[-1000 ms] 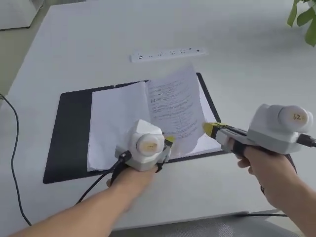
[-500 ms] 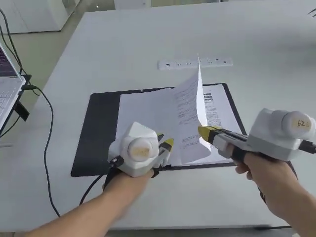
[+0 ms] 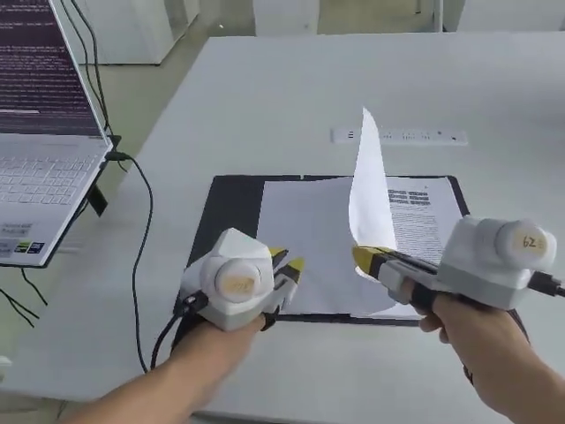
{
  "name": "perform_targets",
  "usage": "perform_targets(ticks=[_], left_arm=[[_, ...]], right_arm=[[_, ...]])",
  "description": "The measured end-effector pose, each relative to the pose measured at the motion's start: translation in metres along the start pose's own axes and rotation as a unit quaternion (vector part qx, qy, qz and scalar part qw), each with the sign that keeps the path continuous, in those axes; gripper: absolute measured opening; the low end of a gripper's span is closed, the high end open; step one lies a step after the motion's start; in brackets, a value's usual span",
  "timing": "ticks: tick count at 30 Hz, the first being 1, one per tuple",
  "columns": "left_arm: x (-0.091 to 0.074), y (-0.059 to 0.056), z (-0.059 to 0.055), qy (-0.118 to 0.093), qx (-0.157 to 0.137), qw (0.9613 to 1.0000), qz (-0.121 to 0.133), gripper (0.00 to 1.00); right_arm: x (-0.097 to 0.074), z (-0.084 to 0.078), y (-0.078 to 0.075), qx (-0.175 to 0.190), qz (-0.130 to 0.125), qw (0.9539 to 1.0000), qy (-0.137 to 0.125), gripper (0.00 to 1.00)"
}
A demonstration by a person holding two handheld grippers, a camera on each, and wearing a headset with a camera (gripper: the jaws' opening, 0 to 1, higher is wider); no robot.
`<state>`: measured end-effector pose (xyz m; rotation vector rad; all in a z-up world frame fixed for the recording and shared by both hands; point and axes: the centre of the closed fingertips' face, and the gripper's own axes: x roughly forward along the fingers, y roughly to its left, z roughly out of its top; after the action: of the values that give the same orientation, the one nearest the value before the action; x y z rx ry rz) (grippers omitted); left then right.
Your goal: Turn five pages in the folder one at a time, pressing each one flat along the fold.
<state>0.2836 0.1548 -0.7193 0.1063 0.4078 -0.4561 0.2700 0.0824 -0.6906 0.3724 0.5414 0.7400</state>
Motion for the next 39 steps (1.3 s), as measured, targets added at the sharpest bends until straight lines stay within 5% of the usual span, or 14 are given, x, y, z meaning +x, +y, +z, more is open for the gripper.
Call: perform_targets(ticks=[7, 23, 39], left_arm=[[-0.015, 0.019, -0.003, -0.003, -0.009, 0.9998, 0.015, 0.13], [-0.034, 0.054, -0.030, 0.009, -0.032, 0.9984, 0.047, 0.12], [-0.038, 0.067, -0.053, 0.031, -0.051, 0.9967, 0.055, 0.12]], right_arm=[[0.022, -0.012, 0.009, -0.003, 0.010, 0.9997, 0.023, 0.00], [0.078, -0.050, 0.035, -0.021, 0.035, 0.9950, 0.091, 0.00], [0.122, -0.097, 0.031, 0.004, 0.032, 0.9876, 0.154, 0.00]])
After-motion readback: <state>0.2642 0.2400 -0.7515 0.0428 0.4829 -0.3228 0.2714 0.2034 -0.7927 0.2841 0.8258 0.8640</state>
